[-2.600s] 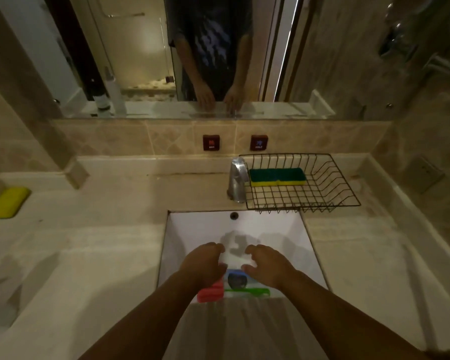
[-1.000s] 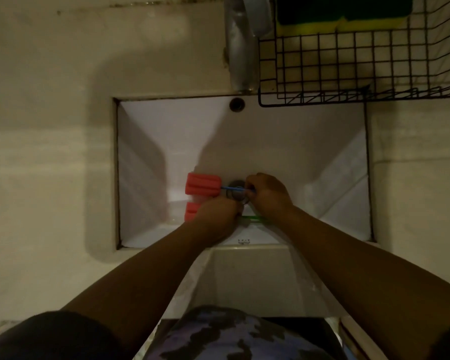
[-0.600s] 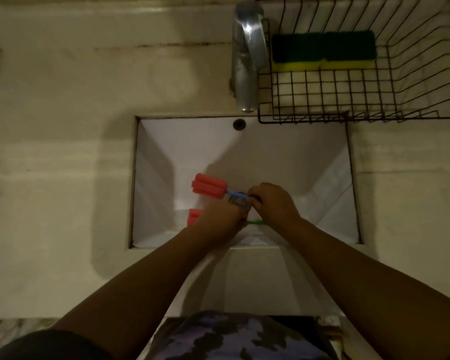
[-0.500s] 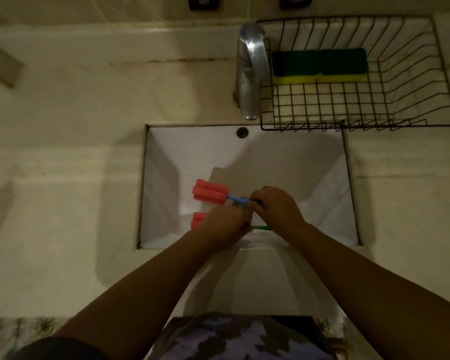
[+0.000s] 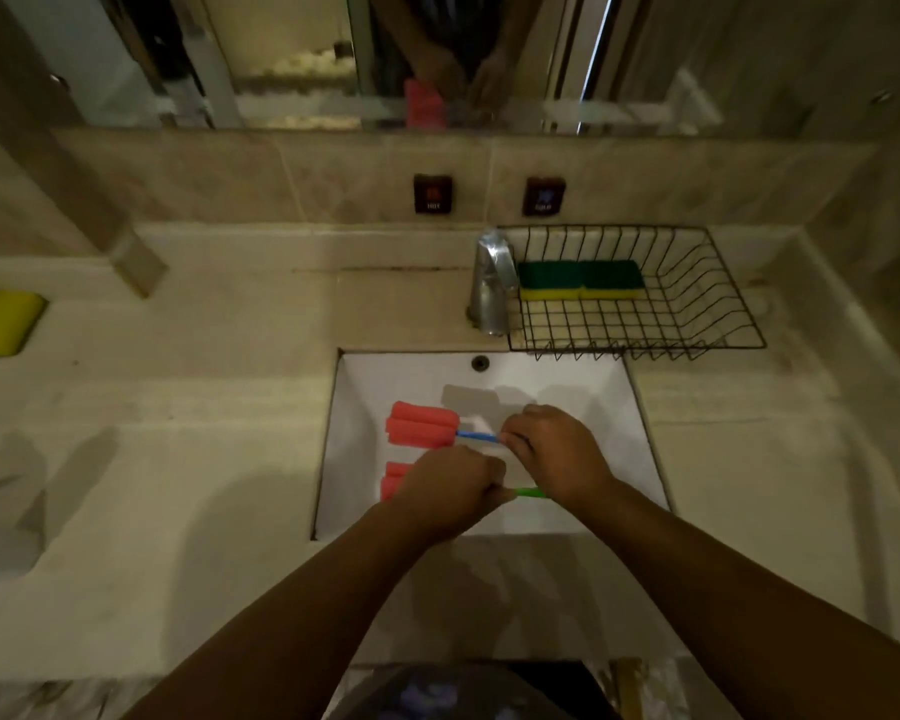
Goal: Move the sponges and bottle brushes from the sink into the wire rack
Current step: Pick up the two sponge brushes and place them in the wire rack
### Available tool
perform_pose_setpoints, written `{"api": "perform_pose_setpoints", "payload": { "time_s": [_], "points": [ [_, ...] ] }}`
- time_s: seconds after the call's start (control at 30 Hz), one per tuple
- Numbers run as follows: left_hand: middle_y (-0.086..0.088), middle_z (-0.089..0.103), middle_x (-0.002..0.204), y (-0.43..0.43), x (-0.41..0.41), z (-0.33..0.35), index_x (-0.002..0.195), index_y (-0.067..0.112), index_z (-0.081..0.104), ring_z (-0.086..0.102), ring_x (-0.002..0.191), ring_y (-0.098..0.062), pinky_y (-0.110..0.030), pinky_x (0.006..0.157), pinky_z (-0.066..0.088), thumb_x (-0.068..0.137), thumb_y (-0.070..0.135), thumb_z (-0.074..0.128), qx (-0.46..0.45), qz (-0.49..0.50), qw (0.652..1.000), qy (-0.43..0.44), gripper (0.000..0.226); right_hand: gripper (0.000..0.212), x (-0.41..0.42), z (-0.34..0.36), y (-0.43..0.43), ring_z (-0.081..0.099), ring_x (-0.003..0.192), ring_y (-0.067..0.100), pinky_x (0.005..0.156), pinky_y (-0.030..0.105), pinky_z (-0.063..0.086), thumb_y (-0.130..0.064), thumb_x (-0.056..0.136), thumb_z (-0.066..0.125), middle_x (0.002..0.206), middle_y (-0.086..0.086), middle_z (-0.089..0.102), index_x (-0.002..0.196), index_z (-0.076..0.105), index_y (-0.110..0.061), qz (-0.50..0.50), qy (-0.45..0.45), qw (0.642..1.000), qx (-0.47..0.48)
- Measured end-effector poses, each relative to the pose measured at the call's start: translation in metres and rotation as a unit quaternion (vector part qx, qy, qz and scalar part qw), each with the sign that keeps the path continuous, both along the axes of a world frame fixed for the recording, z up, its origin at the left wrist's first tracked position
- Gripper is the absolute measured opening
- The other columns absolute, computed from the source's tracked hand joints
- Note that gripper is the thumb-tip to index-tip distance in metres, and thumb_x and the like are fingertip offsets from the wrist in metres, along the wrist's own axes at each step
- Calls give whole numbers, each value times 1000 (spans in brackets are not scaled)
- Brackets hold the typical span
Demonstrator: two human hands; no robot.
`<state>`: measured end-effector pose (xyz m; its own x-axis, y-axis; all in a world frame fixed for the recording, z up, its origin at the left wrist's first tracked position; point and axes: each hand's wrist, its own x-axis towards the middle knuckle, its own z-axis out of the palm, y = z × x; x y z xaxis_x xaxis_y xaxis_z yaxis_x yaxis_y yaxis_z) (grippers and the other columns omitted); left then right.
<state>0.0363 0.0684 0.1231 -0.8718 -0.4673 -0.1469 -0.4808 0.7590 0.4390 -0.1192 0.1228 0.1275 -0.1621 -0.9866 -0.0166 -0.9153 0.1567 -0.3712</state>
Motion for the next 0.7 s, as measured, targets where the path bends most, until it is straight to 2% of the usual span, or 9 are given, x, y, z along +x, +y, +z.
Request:
{"api": "perform_pose_setpoints", "payload": {
  "time_s": [0.07,0.17,0.27,0.33,0.4,0.5,0.7],
  "points": [
    [1,67,80,-5,4,12,90,17,67,54,65,-11,-26,63,43,92,35,58,-37,-1,999,11,20,19,2,20,-1,55,80,17,70,33,47,-27,95,53,84,3,63,91,69,-17,1,8,1000,-19],
    [10,50,64,-11,10,29,81,22,62,46,56,-6,-21,54,32,93,40,56,-87,-1,996,25,22,18,5,46,-2,54,78,17,69,33,47,-29,95,54,82,2,61,90,68,-17,-5,10,999,-51],
    [14,41,60,-16,14,46,75,26,53,43,53,-2,-21,52,31,93,44,54,-130,3,990,52,25,16,8,65,-6,54,80,14,72,30,47,-28,96,54,84,-1,62,90,67,-20,-4,17,997,-77],
    [14,41,62,-18,16,56,79,25,56,42,54,-2,-22,55,35,93,45,53,-148,1,987,63,25,15,10,74,-9,54,81,11,75,26,48,-28,95,55,87,-2,63,92,68,-21,-7,14,996,-87],
    [14,44,64,-19,17,65,83,24,59,39,55,0,-19,57,31,94,44,53,-157,1,984,81,23,15,11,80,-12,54,82,10,76,25,48,-29,95,54,89,-4,63,95,68,-22,-6,17,995,-95],
    [4,61,78,-20,15,74,88,22,60,49,64,-7,-24,64,39,96,43,51,-168,5,982,88,24,15,10,85,-15,53,81,7,75,22,45,-31,95,53,88,-5,62,94,66,-24,-4,23,993,-120],
    [-1,64,86,-19,6,81,95,19,61,58,74,-12,-30,76,51,97,41,50,-177,-4,981,73,24,9,3,81,-11,48,77,2,68,13,37,-32,93,56,82,-13,55,91,64,-29,-9,18,992,-126]
  ]
}}
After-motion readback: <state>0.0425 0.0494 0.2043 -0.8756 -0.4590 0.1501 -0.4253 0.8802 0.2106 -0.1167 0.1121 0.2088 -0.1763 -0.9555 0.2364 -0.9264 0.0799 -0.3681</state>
